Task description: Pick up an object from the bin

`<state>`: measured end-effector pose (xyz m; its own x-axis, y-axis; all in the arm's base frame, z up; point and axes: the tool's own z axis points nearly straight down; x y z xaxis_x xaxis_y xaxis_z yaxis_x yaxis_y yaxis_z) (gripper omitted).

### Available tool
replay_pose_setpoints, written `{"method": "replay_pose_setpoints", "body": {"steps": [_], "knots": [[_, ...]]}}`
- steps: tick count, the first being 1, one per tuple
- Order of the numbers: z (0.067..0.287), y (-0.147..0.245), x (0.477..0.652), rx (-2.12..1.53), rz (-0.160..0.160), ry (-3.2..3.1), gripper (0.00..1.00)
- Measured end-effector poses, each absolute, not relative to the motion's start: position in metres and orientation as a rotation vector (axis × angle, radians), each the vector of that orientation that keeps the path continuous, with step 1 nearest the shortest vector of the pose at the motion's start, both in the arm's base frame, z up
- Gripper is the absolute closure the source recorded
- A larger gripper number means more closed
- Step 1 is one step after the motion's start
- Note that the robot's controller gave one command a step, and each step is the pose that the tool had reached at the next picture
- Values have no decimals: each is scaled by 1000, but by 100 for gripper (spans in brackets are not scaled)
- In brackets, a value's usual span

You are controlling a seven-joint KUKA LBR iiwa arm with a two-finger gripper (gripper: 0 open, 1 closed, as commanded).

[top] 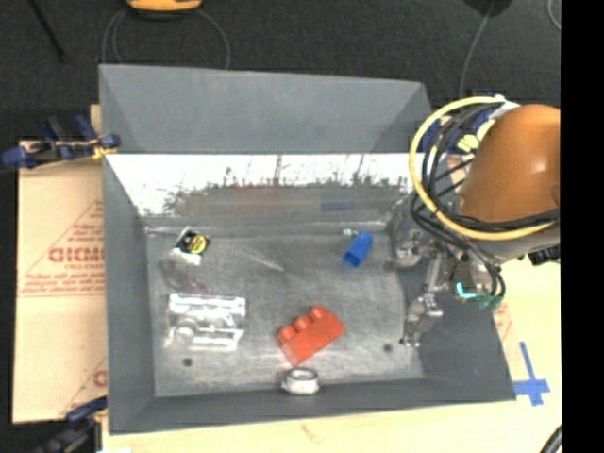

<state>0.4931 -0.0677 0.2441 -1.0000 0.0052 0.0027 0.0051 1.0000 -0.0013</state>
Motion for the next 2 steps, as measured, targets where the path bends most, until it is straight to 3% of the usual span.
{"method": "replay_pose_setpoints", "body": {"steps": [1, 2], "knots": [[103, -22, 488, 0, 1, -3137, 0], [72, 25, 497, 165, 6, -3146, 0]]}}
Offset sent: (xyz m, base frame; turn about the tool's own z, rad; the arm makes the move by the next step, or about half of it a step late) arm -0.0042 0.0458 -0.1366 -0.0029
